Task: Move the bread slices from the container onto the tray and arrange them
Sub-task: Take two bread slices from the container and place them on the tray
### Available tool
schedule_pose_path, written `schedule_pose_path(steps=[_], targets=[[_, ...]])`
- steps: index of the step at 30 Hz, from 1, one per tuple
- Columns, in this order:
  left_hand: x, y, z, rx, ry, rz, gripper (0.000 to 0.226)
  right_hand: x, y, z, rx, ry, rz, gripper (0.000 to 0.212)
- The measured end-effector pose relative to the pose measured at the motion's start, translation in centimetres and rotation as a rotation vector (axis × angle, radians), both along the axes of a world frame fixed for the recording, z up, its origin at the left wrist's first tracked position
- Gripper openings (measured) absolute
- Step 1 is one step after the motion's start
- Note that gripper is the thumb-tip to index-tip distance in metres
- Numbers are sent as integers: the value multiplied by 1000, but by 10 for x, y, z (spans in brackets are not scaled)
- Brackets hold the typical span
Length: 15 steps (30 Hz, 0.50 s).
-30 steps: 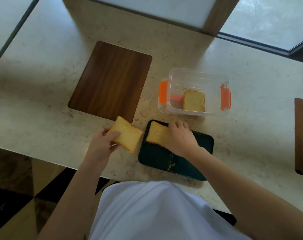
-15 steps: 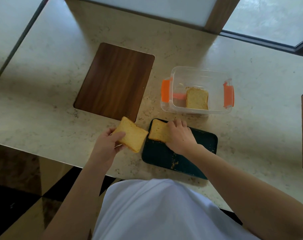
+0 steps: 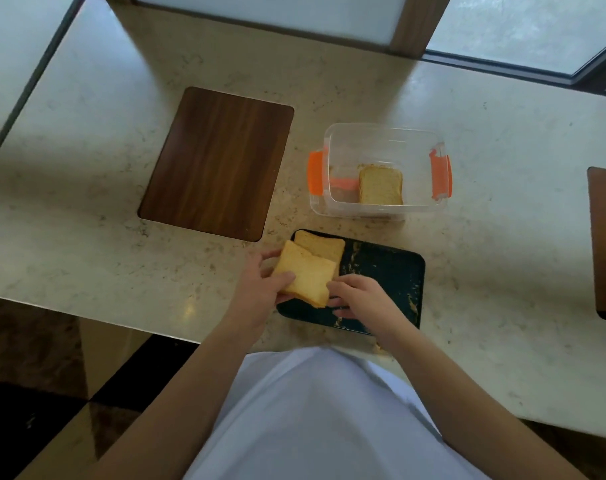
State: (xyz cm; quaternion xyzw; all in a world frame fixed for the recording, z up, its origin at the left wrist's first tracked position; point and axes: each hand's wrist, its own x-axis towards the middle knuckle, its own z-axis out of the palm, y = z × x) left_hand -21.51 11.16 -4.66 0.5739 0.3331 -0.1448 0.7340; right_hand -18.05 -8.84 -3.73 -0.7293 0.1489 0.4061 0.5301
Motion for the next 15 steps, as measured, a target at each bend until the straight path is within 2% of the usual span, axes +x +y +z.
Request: schedule_pose_path(steps=[2,4,7,9,12,15], targets=[[-1,-11,-5,65,-8,-37,42,-11,-5,-2,33,5,-75,15],[-2,-18,-11,211,-23,-106,44,-18,-9,-6,22,1,-103,6],[-6,-21,-18,449,-41,-260,52,-20,-13,-15,-27,15,-95,18],[-8,-22,-21,535,-20,-340,52,-20,-15,-18,-60,21,-75,24],[-9,-22,-23,544,31,-425,50,-20,-15,-23,-103,-3,-36,32],[-11,-23,-22,516,55,-436,44,-21,-12,-27,-143,-34,-2,30]])
